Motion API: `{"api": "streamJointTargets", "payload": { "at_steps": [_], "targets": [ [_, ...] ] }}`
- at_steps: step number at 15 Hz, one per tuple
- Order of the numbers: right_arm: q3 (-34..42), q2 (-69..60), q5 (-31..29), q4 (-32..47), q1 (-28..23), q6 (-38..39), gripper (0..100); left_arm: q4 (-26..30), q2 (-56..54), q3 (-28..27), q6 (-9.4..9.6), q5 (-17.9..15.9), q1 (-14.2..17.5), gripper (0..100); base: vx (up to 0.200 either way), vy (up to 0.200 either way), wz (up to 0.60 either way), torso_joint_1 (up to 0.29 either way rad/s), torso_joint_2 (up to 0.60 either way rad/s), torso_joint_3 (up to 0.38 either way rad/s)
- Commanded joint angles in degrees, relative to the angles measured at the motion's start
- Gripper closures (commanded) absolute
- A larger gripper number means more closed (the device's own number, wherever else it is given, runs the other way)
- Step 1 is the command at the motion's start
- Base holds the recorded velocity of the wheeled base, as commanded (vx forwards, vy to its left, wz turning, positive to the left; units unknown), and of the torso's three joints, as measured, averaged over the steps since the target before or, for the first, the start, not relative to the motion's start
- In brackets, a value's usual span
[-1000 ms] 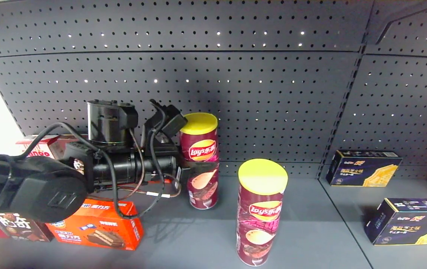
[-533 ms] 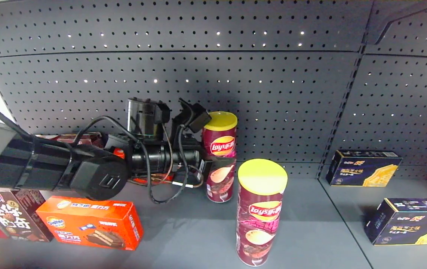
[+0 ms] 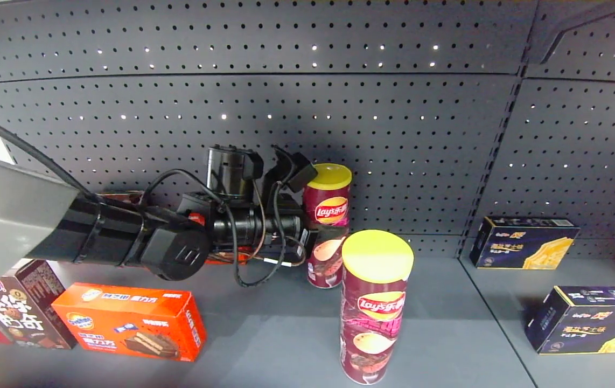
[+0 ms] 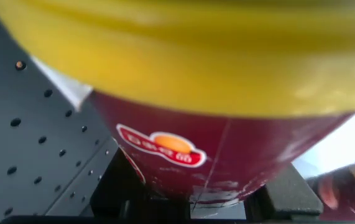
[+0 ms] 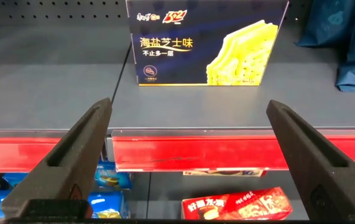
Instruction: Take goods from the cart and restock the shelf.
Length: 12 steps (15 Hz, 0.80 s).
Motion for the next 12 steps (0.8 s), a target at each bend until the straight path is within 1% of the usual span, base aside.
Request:
{"api": "streamJointTargets", "payload": {
  "at_steps": [1, 12],
  "targets": [
    [0.00, 0.08, 0.01, -0.01, -0.01, -0.04, 0, 0.00, 1.70, -1.17, -0.03, -0.82, -0.23, 100, 0.000, 0.000, 0.00, 0.000, 0.00, 0.000],
    [0.00, 0.08, 0.01, -0.01, -0.01, -0.04, 0, 0.00, 6.36, -6.36, -0.03, -1.26, -0.41, 100, 0.000, 0.000, 0.00, 0.000, 0.00, 0.000]
  ]
}}
